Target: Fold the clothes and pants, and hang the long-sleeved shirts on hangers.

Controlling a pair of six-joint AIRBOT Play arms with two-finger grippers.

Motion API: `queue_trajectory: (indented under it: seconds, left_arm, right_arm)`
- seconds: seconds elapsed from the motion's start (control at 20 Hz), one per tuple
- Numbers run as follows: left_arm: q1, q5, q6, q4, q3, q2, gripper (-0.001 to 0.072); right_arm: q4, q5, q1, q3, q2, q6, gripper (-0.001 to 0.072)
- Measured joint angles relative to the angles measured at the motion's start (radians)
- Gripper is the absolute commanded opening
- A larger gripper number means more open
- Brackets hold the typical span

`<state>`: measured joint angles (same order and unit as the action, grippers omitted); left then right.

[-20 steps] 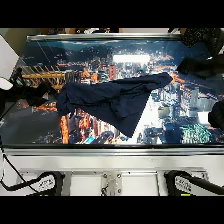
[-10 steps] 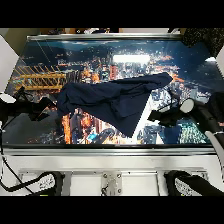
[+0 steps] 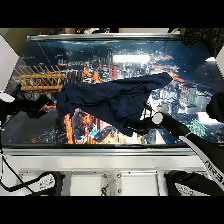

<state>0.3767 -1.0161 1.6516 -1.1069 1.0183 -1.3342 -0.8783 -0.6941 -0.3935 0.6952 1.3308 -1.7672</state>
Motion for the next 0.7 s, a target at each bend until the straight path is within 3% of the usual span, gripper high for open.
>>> queue_trajectory:
  seconds: [0.05,0.1,0.15,0.7]
  left_arm:
    - [0.000,0.011,0.000,0.000,0.000,0.000,0.0672]
    - [0.000,0.024,0.000,0.000,0.000,-0.002,0.0672]
    - [0.000,0.037,0.000,0.000,0.000,-0.006,0.0672]
    - [-0.015,0.117,-0.023,0.039,0.000,-0.212,0.0671]
  right_arm:
    - [0.016,0.018,-0.018,0.000,0.013,-0.001,0.0418]
    - [0.026,0.032,-0.031,-0.001,0.022,-0.003,0.0128]
    - [0.027,0.038,-0.042,-0.004,0.031,-0.003,0.0018]
    - [0.060,0.002,-0.068,-0.004,0.044,0.016,0.0015]
